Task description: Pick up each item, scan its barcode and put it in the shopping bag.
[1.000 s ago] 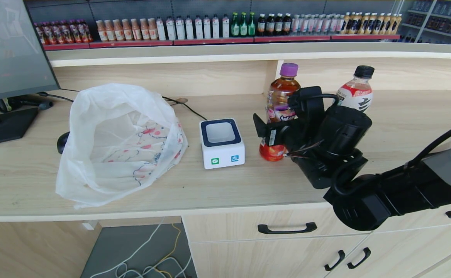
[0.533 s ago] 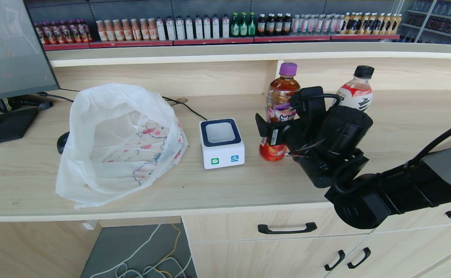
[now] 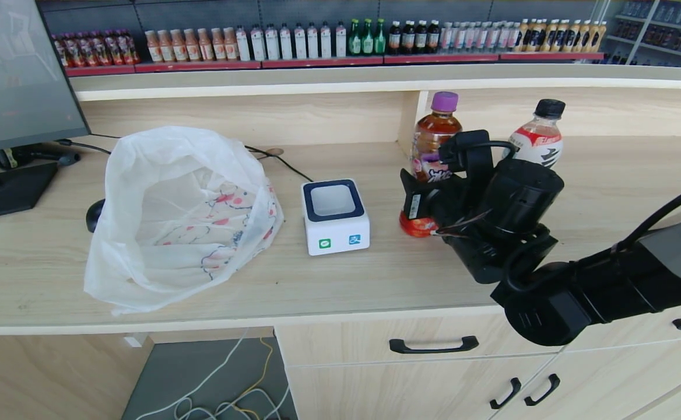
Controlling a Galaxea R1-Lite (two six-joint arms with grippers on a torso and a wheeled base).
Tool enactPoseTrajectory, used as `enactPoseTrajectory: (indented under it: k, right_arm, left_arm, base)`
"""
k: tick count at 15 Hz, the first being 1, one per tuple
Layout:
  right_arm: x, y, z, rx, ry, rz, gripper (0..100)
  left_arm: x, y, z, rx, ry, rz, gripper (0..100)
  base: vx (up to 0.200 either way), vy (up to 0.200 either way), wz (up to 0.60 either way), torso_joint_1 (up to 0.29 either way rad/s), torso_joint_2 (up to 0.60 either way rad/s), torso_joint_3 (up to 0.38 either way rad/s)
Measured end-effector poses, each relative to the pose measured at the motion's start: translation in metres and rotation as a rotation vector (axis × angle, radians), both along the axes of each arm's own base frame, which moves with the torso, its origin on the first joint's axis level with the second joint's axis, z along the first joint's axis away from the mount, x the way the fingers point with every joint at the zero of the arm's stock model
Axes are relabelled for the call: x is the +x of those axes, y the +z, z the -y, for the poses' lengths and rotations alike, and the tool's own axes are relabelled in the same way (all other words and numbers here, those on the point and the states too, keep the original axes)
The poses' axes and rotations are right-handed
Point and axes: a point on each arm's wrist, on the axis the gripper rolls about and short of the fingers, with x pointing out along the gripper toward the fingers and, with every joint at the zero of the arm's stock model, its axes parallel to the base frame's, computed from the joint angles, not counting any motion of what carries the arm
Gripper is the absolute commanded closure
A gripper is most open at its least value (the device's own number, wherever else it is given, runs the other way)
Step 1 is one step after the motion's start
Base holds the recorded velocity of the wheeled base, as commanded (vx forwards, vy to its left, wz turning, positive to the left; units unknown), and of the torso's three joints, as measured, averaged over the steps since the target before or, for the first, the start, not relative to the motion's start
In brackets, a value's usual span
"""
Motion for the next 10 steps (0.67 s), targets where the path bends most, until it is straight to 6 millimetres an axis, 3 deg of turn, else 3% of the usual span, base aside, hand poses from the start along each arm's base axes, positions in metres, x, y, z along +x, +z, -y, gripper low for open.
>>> enactPoseTrajectory:
  k: [10]
  right_arm:
    - [-0.0055, 0.0101, 0.0031, 0.014, 0.001, 0.021, 100]
  left_arm:
    - [0.0, 0.0, 0.0, 0.0, 0.0, 0.0, 0]
  base:
    - [0.0, 0.0, 0.0, 0.0, 0.0, 0.0]
